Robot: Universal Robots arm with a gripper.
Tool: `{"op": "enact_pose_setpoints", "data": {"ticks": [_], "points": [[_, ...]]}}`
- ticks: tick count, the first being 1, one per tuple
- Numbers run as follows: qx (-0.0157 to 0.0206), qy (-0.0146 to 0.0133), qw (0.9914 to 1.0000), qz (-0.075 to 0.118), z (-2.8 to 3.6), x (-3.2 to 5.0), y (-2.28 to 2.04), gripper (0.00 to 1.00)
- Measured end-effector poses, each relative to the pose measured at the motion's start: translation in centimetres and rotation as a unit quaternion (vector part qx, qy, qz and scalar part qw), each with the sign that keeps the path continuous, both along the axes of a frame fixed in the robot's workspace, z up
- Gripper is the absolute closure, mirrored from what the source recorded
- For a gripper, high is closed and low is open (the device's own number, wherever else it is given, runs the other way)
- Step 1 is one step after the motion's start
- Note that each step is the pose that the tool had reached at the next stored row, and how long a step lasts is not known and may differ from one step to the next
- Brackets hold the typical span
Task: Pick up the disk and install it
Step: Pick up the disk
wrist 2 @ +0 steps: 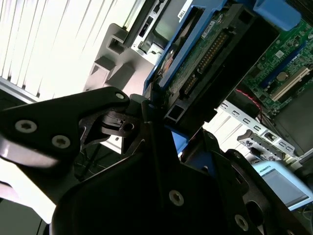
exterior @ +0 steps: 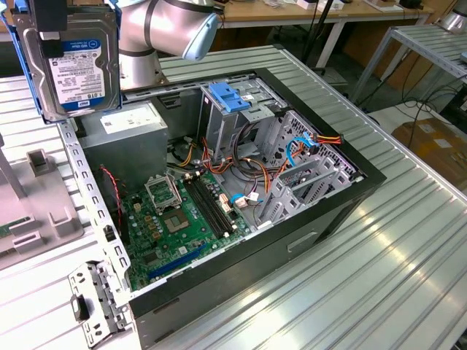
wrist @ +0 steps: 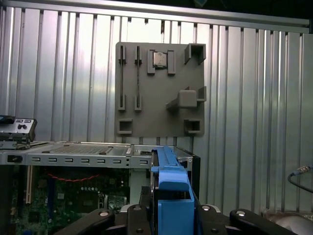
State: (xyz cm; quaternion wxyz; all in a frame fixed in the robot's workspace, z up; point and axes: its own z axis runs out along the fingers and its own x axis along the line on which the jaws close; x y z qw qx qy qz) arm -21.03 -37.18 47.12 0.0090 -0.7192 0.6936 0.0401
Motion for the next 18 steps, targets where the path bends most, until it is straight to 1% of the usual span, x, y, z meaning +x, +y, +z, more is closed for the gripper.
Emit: {"op": "enact_pose_setpoints", "data": {"ticks": [18], "points": [[0.0, 0.0, 1.0, 0.0, -0.01, 1.13, -0.2, 0.63]]}}
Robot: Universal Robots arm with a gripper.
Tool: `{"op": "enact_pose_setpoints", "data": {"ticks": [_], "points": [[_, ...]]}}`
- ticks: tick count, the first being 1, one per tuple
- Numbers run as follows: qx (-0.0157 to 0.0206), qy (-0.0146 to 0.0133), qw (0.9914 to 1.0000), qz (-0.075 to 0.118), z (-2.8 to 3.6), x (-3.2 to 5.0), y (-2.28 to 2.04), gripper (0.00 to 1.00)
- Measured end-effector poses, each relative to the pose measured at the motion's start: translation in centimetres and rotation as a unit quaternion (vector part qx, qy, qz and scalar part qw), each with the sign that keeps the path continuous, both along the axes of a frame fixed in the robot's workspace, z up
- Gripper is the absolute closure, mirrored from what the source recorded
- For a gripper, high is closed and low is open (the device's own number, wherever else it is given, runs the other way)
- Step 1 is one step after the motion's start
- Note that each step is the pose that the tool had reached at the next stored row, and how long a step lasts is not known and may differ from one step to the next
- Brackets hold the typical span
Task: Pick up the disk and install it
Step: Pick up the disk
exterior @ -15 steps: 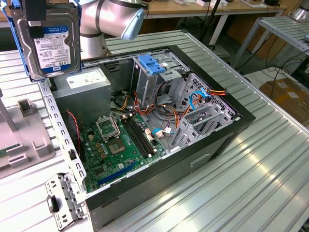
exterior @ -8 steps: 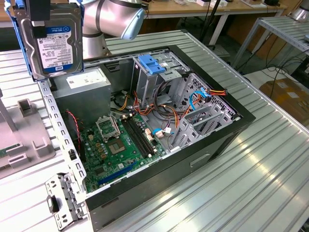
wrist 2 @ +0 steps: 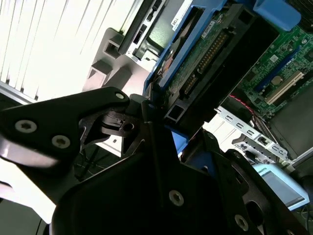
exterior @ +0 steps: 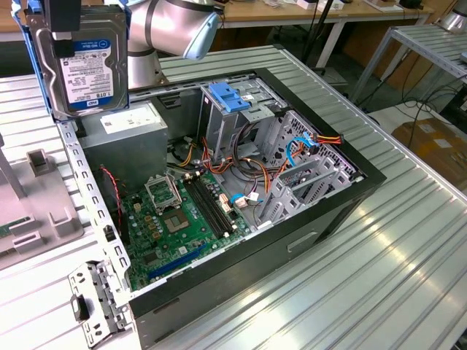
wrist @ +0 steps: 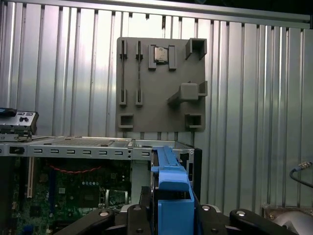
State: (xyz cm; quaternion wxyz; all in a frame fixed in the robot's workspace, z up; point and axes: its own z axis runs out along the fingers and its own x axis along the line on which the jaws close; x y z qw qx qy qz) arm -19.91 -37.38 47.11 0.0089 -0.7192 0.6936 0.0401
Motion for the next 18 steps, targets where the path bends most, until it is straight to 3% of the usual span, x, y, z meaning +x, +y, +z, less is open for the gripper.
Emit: {"op": "enact_pose_setpoints", "data": {"ticks": [18], "points": [[0.0, 0.0, 1.0, 0.0, -0.02, 1.07, -0.24, 0.63]]}}
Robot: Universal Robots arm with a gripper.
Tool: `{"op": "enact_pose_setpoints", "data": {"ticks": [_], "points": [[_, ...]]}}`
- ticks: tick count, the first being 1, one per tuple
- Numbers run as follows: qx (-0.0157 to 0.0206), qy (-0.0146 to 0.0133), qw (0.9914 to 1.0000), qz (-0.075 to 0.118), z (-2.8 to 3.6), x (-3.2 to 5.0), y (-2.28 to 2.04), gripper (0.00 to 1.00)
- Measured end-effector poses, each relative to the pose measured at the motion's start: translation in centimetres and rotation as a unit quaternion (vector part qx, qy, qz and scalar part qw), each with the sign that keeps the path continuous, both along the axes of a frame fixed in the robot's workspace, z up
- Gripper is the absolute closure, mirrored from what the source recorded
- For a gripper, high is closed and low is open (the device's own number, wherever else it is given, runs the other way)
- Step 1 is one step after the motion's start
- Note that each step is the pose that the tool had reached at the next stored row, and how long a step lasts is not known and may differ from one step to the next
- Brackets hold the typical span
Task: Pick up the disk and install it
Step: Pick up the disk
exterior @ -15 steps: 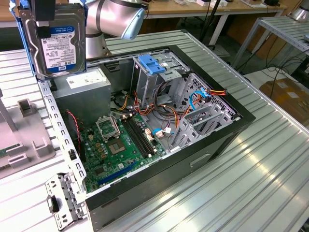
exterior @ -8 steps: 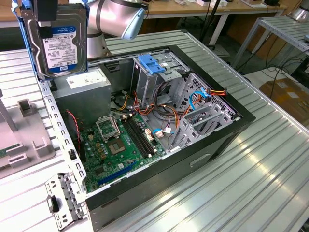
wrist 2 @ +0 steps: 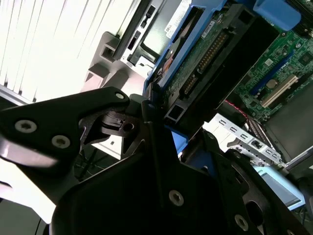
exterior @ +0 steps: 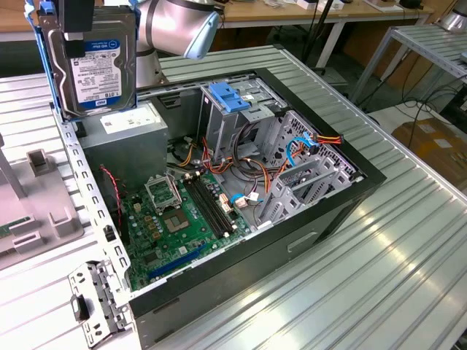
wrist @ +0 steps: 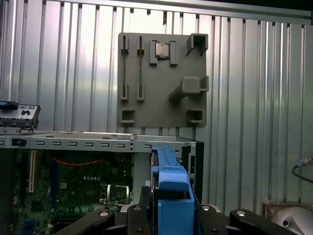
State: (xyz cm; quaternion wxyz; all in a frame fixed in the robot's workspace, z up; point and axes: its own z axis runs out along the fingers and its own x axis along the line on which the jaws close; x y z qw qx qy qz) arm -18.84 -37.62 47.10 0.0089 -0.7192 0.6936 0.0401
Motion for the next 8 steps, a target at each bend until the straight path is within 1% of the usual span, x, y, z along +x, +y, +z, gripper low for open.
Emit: {"op": "enact_pose_setpoints", "data": {"ticks": [8], "points": [[0.0, 0.0, 1.0, 0.0, -0.01, 0.49, -0.11, 0.63]]}}
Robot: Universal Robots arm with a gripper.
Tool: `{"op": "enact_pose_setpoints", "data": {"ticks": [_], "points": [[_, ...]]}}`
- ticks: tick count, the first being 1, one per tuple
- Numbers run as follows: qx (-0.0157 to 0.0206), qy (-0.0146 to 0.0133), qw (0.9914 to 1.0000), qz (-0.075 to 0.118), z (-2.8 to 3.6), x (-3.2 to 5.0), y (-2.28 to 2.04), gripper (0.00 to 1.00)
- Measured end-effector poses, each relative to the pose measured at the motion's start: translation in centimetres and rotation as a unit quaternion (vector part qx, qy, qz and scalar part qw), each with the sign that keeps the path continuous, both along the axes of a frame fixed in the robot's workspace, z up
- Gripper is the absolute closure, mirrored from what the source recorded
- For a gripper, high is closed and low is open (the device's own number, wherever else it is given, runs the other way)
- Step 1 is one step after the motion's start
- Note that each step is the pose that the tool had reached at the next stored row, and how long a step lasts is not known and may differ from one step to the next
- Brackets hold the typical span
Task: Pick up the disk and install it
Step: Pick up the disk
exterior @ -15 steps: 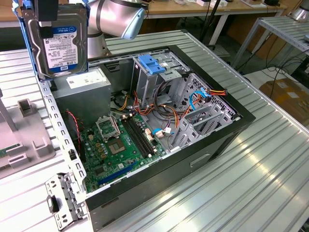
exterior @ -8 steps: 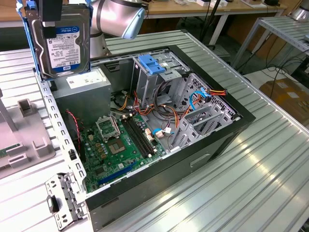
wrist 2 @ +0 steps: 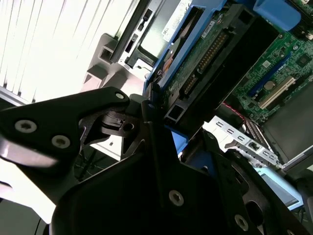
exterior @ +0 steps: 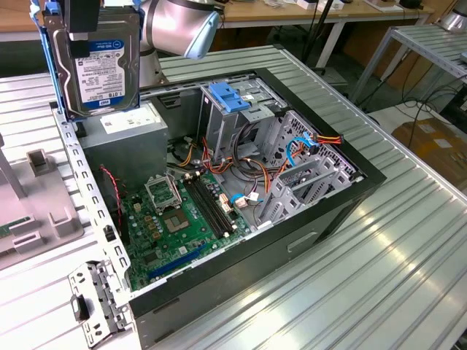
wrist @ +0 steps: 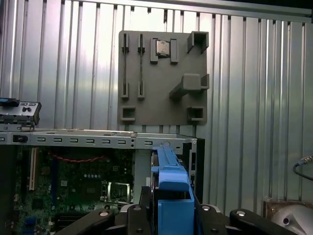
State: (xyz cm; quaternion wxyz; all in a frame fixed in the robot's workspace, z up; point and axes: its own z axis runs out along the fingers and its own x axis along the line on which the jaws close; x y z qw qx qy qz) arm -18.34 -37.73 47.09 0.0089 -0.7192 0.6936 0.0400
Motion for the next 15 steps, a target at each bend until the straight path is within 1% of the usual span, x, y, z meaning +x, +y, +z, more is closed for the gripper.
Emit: {"op": "enact_pose_setpoints", "data": {"ticks": [15], "points": [[0.0, 0.0, 1.0, 0.0, -0.01, 0.88, -0.31, 0.63]]}}
